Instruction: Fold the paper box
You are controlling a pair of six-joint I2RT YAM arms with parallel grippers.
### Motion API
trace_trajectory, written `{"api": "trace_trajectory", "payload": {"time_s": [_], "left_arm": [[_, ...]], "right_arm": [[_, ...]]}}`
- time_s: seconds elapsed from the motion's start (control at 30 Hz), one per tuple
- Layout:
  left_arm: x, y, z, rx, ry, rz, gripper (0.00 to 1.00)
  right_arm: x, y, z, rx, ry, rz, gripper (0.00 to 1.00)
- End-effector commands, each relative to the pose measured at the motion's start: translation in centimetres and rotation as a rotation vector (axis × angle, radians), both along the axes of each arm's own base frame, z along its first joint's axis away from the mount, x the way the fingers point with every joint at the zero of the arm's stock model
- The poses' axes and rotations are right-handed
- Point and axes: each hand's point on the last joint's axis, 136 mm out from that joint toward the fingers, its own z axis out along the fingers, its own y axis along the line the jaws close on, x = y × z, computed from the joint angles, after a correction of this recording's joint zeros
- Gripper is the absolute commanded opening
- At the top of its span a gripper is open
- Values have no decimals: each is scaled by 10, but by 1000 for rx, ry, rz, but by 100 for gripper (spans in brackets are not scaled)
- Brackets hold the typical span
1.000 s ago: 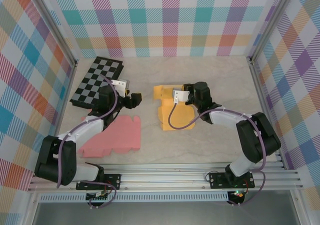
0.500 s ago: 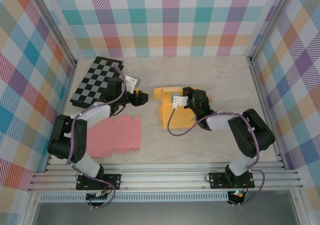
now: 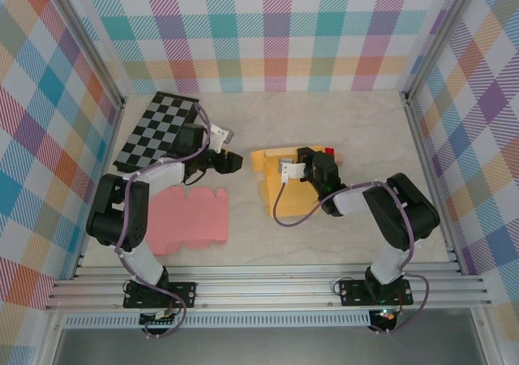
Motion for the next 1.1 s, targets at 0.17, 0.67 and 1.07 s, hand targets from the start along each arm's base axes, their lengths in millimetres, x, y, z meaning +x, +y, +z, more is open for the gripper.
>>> {"api": "trace_trajectory", "payload": {"time_s": [0.17,0.67,1.07], "left_arm": [[-16,-28,-15,105,77,-173,49],[-24,-43,-28,206,98,-276,49],[-17,-57,-17,176,63,-308,47]], "right_arm": [[-2,2,-7,1,9,-2,0],[-6,4,-7,19,43,17,0],[-10,6,-6,28,70,29,0]]}}
